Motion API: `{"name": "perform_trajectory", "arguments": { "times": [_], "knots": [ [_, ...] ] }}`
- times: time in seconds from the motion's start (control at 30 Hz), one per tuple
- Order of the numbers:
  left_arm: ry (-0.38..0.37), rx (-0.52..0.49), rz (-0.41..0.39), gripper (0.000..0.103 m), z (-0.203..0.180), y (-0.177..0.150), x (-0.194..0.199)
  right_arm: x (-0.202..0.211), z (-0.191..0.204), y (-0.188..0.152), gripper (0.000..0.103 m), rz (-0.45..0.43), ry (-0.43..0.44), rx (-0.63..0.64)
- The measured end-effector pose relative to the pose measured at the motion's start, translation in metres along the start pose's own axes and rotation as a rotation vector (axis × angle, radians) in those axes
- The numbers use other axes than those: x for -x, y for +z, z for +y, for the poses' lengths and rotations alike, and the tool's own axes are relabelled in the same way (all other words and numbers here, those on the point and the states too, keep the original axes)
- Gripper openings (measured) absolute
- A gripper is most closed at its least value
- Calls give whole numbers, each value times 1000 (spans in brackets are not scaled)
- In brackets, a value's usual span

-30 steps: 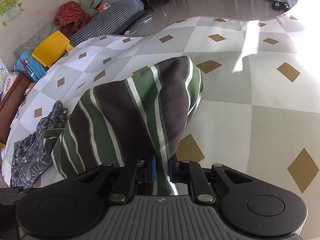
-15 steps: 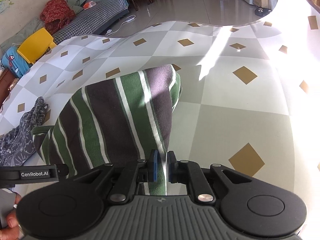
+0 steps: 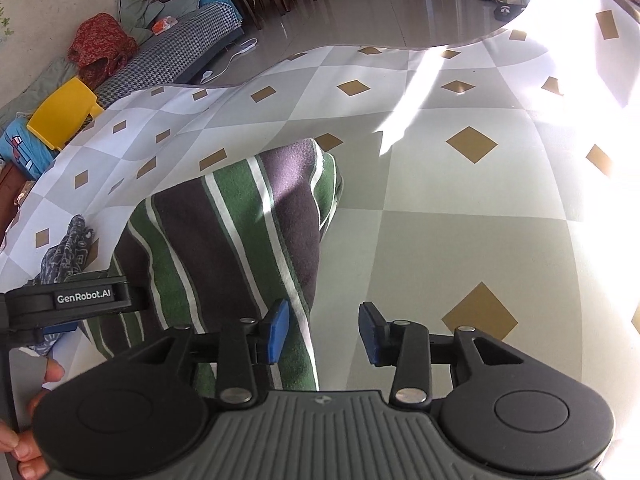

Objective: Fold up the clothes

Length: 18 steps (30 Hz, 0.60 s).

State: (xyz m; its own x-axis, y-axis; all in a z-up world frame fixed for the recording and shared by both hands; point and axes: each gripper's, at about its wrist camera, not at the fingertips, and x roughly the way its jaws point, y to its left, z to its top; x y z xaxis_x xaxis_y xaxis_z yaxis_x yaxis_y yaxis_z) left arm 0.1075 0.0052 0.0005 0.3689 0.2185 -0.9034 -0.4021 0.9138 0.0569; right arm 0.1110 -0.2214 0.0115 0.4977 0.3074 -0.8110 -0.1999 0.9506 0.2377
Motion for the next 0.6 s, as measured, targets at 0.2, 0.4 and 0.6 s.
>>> {"name": "perform_trajectory", "arguments": {
  "times": [0.2,0.4,0.6],
  "knots": [
    [-19,17,46,103,-4,0,-16,-12,-7,-2,41,31,-7,-32],
    [-65,63,102,103,-1,-6,-31,-30,-9,-4,41,77,11,-63],
    [-127,41,116,103,-4,-16,-32,-43,-4,-4,35,96,11,-66]
  ]
}}
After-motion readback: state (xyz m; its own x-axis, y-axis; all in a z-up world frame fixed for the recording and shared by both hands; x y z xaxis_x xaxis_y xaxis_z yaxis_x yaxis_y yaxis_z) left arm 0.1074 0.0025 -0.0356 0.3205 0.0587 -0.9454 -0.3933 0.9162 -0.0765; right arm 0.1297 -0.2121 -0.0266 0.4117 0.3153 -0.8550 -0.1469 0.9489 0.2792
